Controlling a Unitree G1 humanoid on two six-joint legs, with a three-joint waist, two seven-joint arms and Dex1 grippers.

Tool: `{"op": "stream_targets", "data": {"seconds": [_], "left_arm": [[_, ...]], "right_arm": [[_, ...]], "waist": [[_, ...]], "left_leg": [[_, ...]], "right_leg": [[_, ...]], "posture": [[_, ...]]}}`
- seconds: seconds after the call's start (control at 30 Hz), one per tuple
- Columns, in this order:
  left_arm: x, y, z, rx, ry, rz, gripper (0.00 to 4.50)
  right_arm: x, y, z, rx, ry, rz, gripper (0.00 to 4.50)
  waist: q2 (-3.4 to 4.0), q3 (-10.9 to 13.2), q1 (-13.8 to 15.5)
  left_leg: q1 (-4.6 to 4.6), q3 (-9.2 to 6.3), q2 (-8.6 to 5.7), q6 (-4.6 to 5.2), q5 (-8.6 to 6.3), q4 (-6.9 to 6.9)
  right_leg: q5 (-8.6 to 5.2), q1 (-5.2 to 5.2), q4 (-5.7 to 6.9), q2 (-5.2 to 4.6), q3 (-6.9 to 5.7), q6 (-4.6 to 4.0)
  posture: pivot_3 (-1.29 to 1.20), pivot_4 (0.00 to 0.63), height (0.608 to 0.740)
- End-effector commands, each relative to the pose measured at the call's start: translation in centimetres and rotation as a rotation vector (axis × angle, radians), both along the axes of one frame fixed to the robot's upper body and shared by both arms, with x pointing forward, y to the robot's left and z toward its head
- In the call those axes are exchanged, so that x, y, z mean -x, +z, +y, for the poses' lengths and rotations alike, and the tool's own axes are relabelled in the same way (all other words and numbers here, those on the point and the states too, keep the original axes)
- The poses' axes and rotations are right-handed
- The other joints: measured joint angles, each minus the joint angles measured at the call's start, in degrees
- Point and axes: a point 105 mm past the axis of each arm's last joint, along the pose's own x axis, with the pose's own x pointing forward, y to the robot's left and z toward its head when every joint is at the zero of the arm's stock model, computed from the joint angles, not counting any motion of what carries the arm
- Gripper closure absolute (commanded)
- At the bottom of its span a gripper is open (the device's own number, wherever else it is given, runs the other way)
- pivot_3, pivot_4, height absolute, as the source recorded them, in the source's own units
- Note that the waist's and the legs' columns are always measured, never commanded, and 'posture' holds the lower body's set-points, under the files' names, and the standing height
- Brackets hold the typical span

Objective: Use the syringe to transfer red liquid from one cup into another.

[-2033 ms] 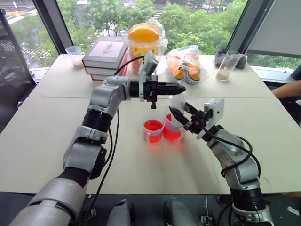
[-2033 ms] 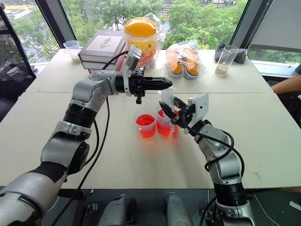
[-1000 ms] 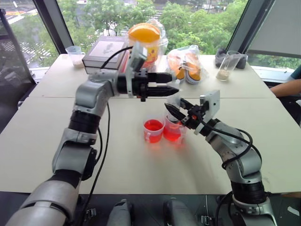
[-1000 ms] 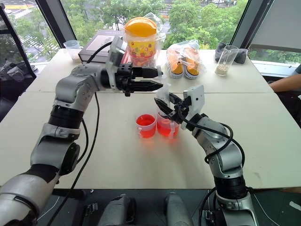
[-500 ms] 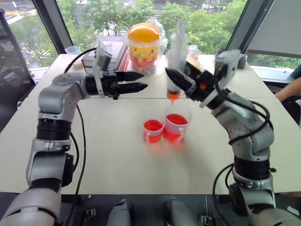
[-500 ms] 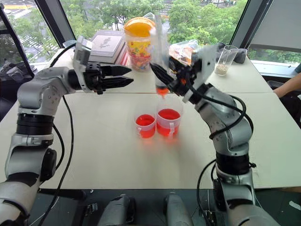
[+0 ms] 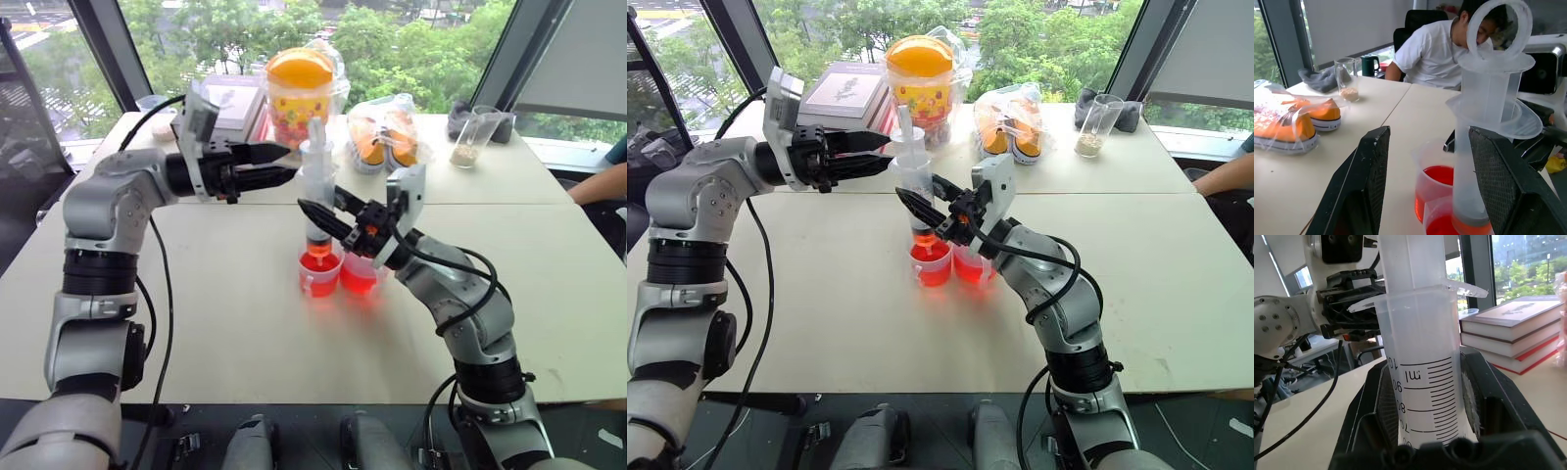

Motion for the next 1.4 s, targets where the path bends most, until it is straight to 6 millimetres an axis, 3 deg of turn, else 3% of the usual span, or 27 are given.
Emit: {"op": "stream_targets", "data": {"seconds": [0.03, 0.23, 0.47, 0.9, 1.2, 1.4], "left_arm": [[0.7, 2.9, -0.5, 0.059, -0.053, -0.067, 1.92], [0.5, 4.0, -1.5, 0.085, -0.102, -0.082, 1.92], [0.5, 3.9, -1.9, 0.058, -0.137, -0.094, 1.92], [1.4, 3.2, 0.7, -0.006, -0.116, -0.093, 1.92], [-1.0, 1.4, -1.5, -0.055, -0.065, -0.117, 1.92], [-1.4, 1.4, -3.2, -0.043, -0.109, -0.119, 1.92]], "right_arm": [[0.4, 0.6, 0.1, -0.001, -0.002, -0.052, 3.09], [0.3, -0.1, -0.1, 0.013, -0.015, -0.041, 3.09], [-0.1, -0.3, -0.2, 0.013, -0.026, -0.037, 3.09], [-1.0, 0.1, -0.9, 0.008, -0.049, -0.042, 3.09], [-0.8, 0.2, -0.4, 0.015, -0.031, -0.048, 3.09], [-0.6, 0.4, -0.3, 0.022, -0.026, -0.056, 3.09]], "waist": [[0.00, 0.00, 0.06], [0.00, 0.00, 0.03], [0.00, 0.00, 0.01], [0.00, 0.00, 0.00], [0.00, 0.00, 0.18], [0.00, 0.00, 0.07]], "left_leg": [[0.00, -0.01, 0.00, 0.00, 0.00, 0.00], [0.00, 0.01, -0.01, 0.00, 0.00, 0.00], [-0.01, 0.01, 0.00, 0.00, 0.00, -0.01], [-0.01, 0.01, 0.00, 0.00, 0.00, -0.01], [-0.01, 0.02, -0.01, 0.00, 0.00, 0.00], [-0.01, 0.01, -0.01, 0.00, 0.00, -0.02]], "right_leg": [[0.00, 0.00, 0.00, 0.00, 0.00, 0.00], [0.00, 0.01, -0.01, 0.00, 0.01, 0.00], [0.00, 0.00, -0.02, 0.01, 0.01, 0.00], [0.00, 0.00, -0.01, 0.00, 0.01, 0.00], [0.00, 0.01, -0.02, -0.01, 0.01, 0.00], [0.00, -0.01, -0.02, 0.01, 0.01, 0.00]], "posture": [[0.00, 0.150, 0.740], [0.00, 0.150, 0.740], [0.00, 0.150, 0.740], [0.00, 0.150, 0.740], [0.00, 0.150, 0.740], [0.00, 0.150, 0.740]]}}
